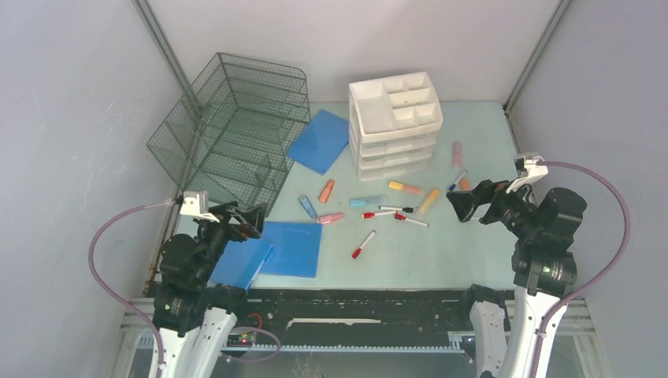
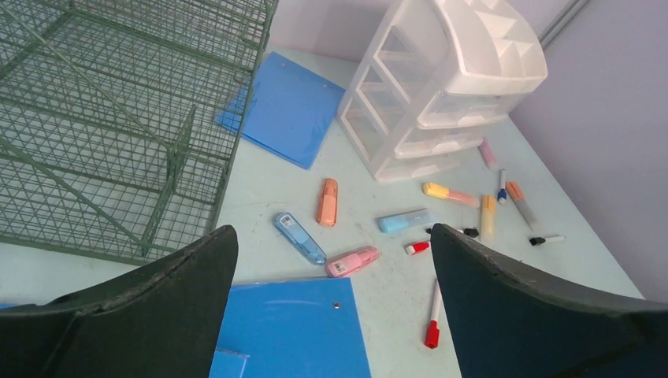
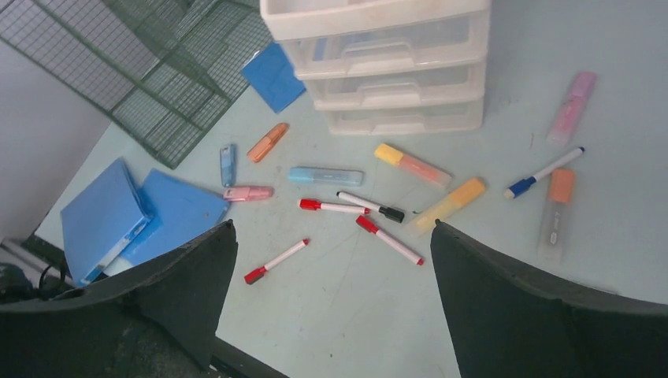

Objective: Organize the desk
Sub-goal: Pick up the folder from the corner of the board.

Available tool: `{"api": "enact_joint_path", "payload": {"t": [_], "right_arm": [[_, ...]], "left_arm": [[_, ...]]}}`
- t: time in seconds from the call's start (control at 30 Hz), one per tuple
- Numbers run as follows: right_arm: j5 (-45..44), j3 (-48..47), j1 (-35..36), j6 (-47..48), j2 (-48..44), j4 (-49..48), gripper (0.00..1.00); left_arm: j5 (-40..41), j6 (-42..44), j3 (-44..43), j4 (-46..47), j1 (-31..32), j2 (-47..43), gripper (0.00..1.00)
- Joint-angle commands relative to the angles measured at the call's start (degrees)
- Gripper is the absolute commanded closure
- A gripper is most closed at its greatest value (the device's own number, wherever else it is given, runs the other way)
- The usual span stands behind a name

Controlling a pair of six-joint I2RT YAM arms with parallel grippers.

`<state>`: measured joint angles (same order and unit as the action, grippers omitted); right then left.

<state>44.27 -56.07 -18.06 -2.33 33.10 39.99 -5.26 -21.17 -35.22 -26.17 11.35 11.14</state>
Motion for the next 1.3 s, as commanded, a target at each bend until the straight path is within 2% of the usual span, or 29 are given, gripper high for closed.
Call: {"api": "enact_joint_path", "payload": {"t": [0.0,0.17,0.27,0.53,0.67,0.77,0.87,1.07,1.17,1.27], "right_arm": [[-5.5,-1.0,-0.5,-5.3,0.6,-2.1,0.01],[-8.3,-0.4,-0.8,-7.6,1.6,-3.5,0.01],[-7.2,0.9,-0.9,-7.5,2.0,-5.6,0.01],[4.9,8.1,2.0,0.3,3.2,-14.1,0.01],[14.3,9.7,5.0,8.9,5.9,-11.8,0.0],[19.9,10.5,6.2,16.0,7.3,-8.6,0.0],[20.4,11.5,7.5,19.4,8.2,-7.6,0.0],[15.7,11.7,10.9,24.9,7.8,-4.4,0.0],[13.5,11.7,11.3,26.0,7.0,-3.8,0.0],[11.2,11.7,11.6,26.6,7.2,-3.3,0.0]], "left_arm": [[-3.3,-2.7,-1.6,1.3,-1.3,-0.7,0.0],[-8.0,-6.5,-0.6,4.7,-1.9,0.7,0.0],[-11.2,-8.6,0.6,7.3,-2.2,2.0,0.0],[-18.9,-13.6,4.5,15.8,-2.2,8.6,0.0],[-18.9,-14.5,5.5,16.6,-0.2,11.4,0.0],[-14.6,-14.5,5.7,15.8,3.5,12.8,0.0],[-6.8,-13.7,5.4,14.2,10.0,15.6,0.0],[22.2,-11.8,1.3,2.9,30.9,25.7,0.0],[32.3,-14.4,0.1,-1.1,39.9,30.7,0.0],[39.3,-18.6,-1.5,-4.9,46.3,36.6,0.02]]}}
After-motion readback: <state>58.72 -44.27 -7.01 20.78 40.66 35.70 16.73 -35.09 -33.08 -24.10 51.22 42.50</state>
